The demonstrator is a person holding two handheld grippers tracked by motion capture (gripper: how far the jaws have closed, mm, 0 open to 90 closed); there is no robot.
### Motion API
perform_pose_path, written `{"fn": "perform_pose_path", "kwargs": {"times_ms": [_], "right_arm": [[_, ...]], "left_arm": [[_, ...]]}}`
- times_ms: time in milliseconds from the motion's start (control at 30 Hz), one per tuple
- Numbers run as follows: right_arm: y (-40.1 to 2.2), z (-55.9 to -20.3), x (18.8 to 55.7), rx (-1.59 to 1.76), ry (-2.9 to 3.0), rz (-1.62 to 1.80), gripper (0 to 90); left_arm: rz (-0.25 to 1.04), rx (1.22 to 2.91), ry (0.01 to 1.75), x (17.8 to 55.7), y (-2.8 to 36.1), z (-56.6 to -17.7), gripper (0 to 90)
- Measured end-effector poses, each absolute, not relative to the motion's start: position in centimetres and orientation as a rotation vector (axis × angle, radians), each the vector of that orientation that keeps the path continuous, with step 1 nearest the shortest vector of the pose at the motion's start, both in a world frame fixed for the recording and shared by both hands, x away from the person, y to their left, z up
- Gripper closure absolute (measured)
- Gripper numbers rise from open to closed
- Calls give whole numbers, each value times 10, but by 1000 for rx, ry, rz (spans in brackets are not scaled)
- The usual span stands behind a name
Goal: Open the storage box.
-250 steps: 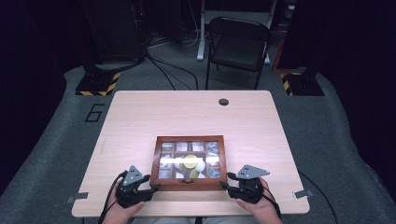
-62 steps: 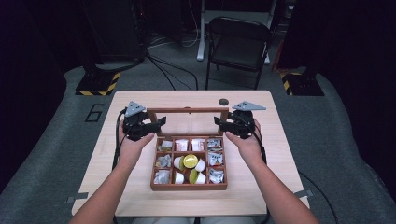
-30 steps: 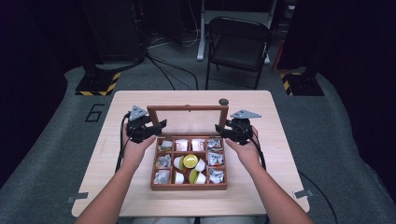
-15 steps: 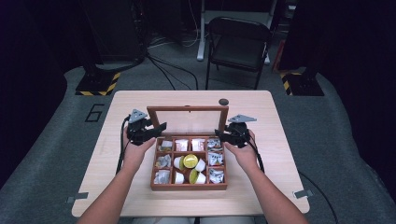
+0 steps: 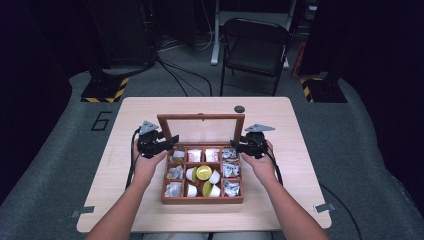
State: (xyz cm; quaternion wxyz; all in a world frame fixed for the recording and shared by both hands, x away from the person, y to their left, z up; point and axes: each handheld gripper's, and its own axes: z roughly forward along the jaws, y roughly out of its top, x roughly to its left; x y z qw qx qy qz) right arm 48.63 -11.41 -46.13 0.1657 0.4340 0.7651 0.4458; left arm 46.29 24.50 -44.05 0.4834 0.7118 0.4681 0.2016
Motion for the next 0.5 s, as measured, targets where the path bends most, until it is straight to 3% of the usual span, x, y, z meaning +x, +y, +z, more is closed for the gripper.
{"fn": "perform_pose_path", "kwargs": {"times_ms": [500], "right_arm": [[-113,-462,488,1242,2159,1292,543]], "left_arm": [[462,1758,1159,472,246,-462,445]]}}
